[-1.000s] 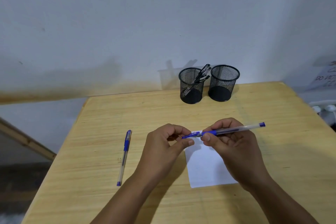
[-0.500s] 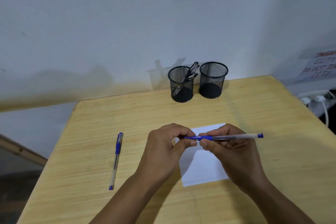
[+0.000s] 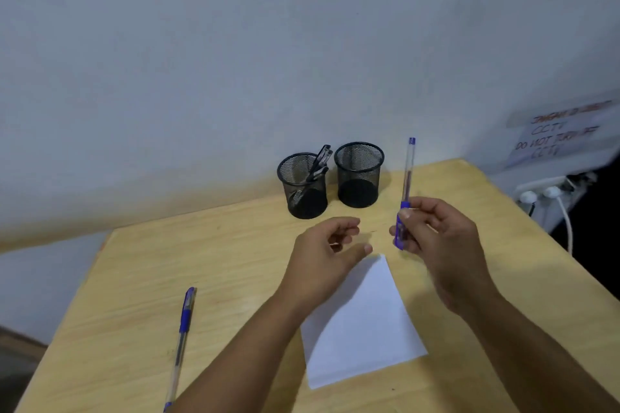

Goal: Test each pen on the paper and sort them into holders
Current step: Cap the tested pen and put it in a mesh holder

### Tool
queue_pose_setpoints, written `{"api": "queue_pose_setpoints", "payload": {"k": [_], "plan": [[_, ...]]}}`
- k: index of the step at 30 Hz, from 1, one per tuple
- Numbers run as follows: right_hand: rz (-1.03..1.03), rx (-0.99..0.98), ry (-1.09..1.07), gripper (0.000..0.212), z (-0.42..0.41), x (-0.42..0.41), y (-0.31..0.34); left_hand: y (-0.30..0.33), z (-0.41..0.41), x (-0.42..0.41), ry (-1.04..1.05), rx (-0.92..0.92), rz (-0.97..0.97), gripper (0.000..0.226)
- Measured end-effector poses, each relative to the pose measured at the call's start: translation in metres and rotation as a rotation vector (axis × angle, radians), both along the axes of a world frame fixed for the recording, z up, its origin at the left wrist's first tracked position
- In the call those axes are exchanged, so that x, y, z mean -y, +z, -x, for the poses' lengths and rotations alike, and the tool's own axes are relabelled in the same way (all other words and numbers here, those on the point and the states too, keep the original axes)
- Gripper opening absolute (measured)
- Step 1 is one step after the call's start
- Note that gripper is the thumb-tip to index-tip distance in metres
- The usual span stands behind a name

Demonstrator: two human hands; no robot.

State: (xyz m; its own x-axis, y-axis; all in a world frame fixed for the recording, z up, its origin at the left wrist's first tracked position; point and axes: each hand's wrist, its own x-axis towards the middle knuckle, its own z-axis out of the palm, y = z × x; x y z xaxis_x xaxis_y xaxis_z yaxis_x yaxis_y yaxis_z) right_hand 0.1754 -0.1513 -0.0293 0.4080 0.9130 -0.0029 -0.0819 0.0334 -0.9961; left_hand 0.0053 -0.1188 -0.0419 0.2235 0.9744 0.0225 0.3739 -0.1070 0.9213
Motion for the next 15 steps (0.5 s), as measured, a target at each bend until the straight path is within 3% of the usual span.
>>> {"api": "queue_pose_setpoints", "payload": {"k": [3,7,15], "plan": [[0.029,0.232,-0.043,0.010,-0.033,-0.029,0.009,0.003,-0.020,-0.033,0.067,-0.088,-0.022,0.046],[0.030,0.626,-0.069,0.013,-0.064,-0.066,0.033,-0.002,-0.053,-0.066,0.154,-0.158,-0.041,0.035],[0.032,1.021,0.043,0.007,-0.068,-0.121,0.058,-0.024,-0.098,-0.102,0.406,-0.080,0.009,0.089]]}}
